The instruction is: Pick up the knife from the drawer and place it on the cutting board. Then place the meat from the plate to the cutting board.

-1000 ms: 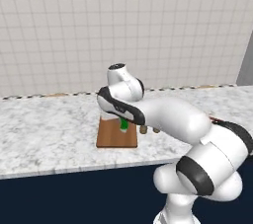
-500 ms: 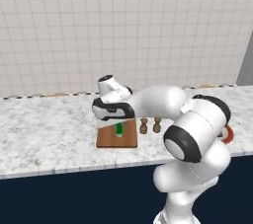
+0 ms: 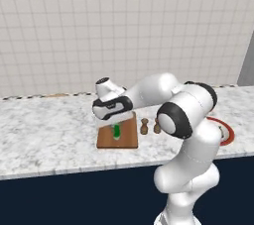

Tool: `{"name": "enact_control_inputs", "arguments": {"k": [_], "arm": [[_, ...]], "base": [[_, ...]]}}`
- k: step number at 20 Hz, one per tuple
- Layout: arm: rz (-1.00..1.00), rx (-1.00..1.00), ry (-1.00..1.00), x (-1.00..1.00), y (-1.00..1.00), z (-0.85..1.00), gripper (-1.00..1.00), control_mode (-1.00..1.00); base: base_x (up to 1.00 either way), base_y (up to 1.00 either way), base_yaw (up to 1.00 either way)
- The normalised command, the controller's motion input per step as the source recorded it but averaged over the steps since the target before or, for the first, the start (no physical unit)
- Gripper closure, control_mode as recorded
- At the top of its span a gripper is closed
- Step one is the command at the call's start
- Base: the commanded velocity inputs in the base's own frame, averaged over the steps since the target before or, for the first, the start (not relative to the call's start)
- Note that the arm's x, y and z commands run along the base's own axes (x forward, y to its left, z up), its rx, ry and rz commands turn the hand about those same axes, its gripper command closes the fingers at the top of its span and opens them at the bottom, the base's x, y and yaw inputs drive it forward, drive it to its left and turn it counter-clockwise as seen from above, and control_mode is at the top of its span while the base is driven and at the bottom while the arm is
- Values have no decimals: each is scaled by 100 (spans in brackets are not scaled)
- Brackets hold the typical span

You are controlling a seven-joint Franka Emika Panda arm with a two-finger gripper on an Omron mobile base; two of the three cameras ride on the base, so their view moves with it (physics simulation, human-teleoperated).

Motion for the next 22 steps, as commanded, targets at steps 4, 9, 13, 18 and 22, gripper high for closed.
{"name": "enact_control_inputs", "arguments": {"k": [4,9,13,18,22], "arm": [[0,0,-3,0,0,16,-100,-100],[0,0,-25,-31,-63,67,-100,-100],[0,0,-18,-65,-100,63,-100,-100],[0,0,-1,-45,-100,48,-100,-100],[0,0,0,-42,-100,42,-100,-100]], "base": [[0,0,0],[0,0,0],[0,0,0],[0,0,0],[0,0,0]]}}
